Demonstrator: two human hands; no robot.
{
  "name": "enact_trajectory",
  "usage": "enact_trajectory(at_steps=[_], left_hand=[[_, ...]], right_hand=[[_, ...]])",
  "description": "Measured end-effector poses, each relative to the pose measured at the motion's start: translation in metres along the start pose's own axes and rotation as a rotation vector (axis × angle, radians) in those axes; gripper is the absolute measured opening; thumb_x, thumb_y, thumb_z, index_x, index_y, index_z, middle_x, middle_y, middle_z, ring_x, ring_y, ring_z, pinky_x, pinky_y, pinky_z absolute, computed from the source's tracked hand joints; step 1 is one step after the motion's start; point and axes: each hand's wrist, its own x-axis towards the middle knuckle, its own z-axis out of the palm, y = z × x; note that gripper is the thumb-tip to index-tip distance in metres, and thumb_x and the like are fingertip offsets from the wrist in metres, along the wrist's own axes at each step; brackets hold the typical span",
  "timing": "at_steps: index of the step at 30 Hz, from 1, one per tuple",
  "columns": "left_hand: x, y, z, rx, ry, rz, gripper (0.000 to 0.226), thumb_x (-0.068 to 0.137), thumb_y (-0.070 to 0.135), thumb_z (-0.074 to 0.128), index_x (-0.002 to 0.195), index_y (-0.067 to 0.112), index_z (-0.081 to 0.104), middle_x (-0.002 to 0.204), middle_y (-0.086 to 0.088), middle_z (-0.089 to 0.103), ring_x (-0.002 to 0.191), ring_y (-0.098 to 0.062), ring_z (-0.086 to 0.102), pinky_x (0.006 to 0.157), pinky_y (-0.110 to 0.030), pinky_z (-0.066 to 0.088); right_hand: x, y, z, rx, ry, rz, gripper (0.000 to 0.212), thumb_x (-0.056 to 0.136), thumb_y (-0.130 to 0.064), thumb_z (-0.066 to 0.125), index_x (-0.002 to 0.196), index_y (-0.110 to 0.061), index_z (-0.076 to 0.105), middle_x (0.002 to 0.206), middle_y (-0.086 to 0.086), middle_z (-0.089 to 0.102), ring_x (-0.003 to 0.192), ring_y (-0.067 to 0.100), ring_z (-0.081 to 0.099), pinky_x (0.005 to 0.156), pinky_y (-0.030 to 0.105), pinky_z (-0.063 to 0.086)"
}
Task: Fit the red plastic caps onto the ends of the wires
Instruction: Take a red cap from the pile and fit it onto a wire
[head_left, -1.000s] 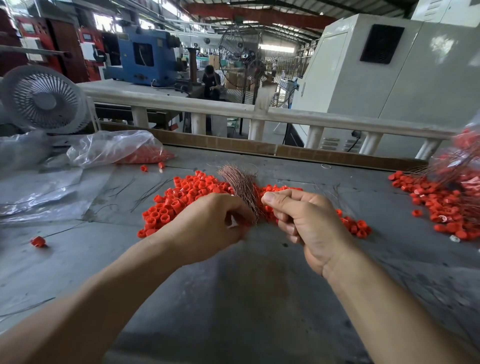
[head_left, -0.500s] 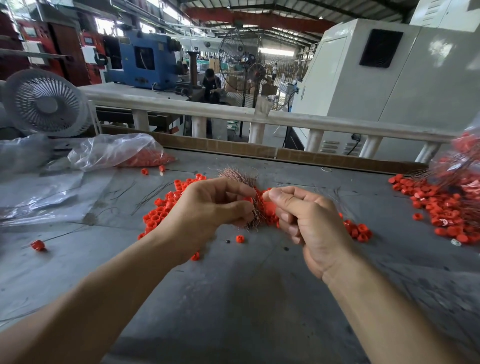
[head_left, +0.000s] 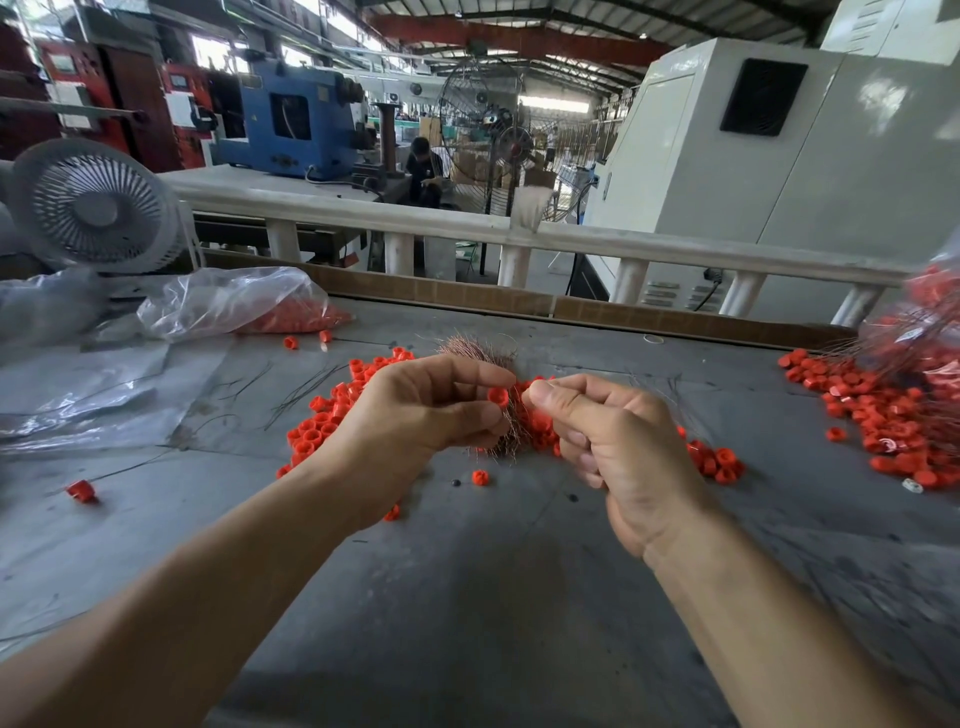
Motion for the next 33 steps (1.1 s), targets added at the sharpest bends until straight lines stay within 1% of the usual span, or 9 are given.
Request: enact_trajectory(at_steps=[2, 3, 7, 12, 17, 20, 25, 28, 33], left_hand=[[-0.0002, 0.0004, 0.0007, -0.012, -0.021, -0.013, 0.026, 0.079, 0.011, 0.073, 0.103, 0.018, 0.08, 0.104, -0.025, 0.071, 0.092, -0.031, 0.069, 0.087, -0.036, 0.061], [-0.0004, 0.0005, 0.0004, -0.013, -0.034, -0.018, 0.026, 0.081, 0.012, 0.071, 0.105, 0.018, 0.079, 0.103, -0.025, 0.071, 0.092, -0.029, 0.069, 0.087, -0.037, 0.061], [-0.0012, 0.0003, -0.0023, 0.008, -0.063, -0.022, 0.026, 0.094, 0.007, 0.062, 0.111, 0.018, 0.078, 0.091, -0.01, 0.07, 0.084, -0.018, 0.067, 0.079, -0.032, 0.058], [-0.0031, 0.0034, -0.0015, 0.015, -0.082, -0.017, 0.03, 0.088, 0.016, 0.062, 0.114, 0.017, 0.077, 0.089, -0.003, 0.072, 0.081, -0.015, 0.065, 0.074, -0.027, 0.057], [-0.0049, 0.0049, 0.0005, 0.048, -0.1, -0.006, 0.031, 0.1, 0.003, 0.053, 0.115, 0.016, 0.076, 0.09, -0.002, 0.073, 0.08, -0.013, 0.065, 0.072, -0.025, 0.056], [-0.0049, 0.0059, 0.0019, 0.06, -0.093, -0.01, 0.031, 0.101, 0.002, 0.051, 0.117, 0.014, 0.075, 0.087, 0.0, 0.073, 0.079, -0.013, 0.065, 0.072, -0.025, 0.056], [-0.006, 0.0088, 0.0043, 0.057, -0.087, -0.03, 0.029, 0.101, 0.001, 0.05, 0.114, 0.012, 0.075, 0.09, -0.006, 0.072, 0.079, -0.018, 0.063, 0.072, -0.027, 0.058], [-0.0064, 0.0095, 0.0058, 0.039, -0.079, -0.038, 0.027, 0.101, 0.002, 0.051, 0.112, 0.011, 0.074, 0.089, -0.008, 0.071, 0.079, -0.018, 0.062, 0.071, -0.026, 0.058], [-0.0052, 0.0071, 0.0052, 0.002, -0.064, -0.026, 0.021, 0.098, 0.005, 0.054, 0.112, 0.007, 0.07, 0.087, -0.008, 0.07, 0.077, -0.018, 0.063, 0.069, -0.026, 0.057]], right_hand=[[-0.0002, -0.0001, 0.001, -0.007, 0.0, -0.011, 0.011, 0.091, -0.014, 0.073, 0.081, -0.012, 0.071, 0.05, -0.011, 0.036, 0.041, 0.003, 0.027, 0.038, 0.012, 0.023], [-0.0005, -0.0003, 0.0013, -0.009, -0.001, -0.015, 0.01, 0.092, -0.014, 0.072, 0.082, -0.012, 0.071, 0.048, -0.012, 0.037, 0.04, 0.001, 0.028, 0.038, 0.011, 0.023], [-0.003, -0.0021, 0.002, -0.023, -0.025, -0.016, 0.006, 0.094, -0.013, 0.07, 0.089, -0.011, 0.072, 0.047, -0.015, 0.039, 0.038, -0.001, 0.032, 0.038, 0.008, 0.024], [-0.0044, -0.0028, 0.0037, -0.007, -0.063, -0.006, 0.008, 0.094, -0.009, 0.068, 0.087, -0.01, 0.068, 0.045, -0.016, 0.042, 0.037, -0.001, 0.033, 0.038, 0.008, 0.024], [-0.0038, -0.0016, 0.004, -0.031, -0.066, -0.027, 0.011, 0.093, -0.006, 0.07, 0.083, -0.01, 0.069, 0.045, -0.015, 0.047, 0.036, -0.001, 0.035, 0.04, 0.008, 0.028], [-0.0027, -0.0009, 0.0036, -0.037, -0.068, -0.041, 0.013, 0.09, -0.007, 0.072, 0.079, -0.013, 0.071, 0.049, -0.013, 0.053, 0.039, -0.002, 0.039, 0.042, 0.007, 0.031], [-0.0008, 0.0003, 0.0039, -0.052, -0.063, -0.064, 0.016, 0.087, -0.008, 0.075, 0.073, -0.016, 0.075, 0.06, -0.005, 0.064, 0.046, -0.002, 0.05, 0.049, 0.007, 0.038], [0.0005, 0.0013, 0.0039, -0.08, -0.066, -0.079, 0.017, 0.086, -0.01, 0.076, 0.073, -0.021, 0.078, 0.065, -0.002, 0.067, 0.052, -0.001, 0.053, 0.054, 0.008, 0.039], [0.0007, 0.0016, 0.0034, -0.092, -0.078, -0.09, 0.016, 0.086, -0.011, 0.077, 0.075, -0.022, 0.079, 0.071, -0.001, 0.073, 0.058, -0.001, 0.061, 0.058, 0.009, 0.043]])
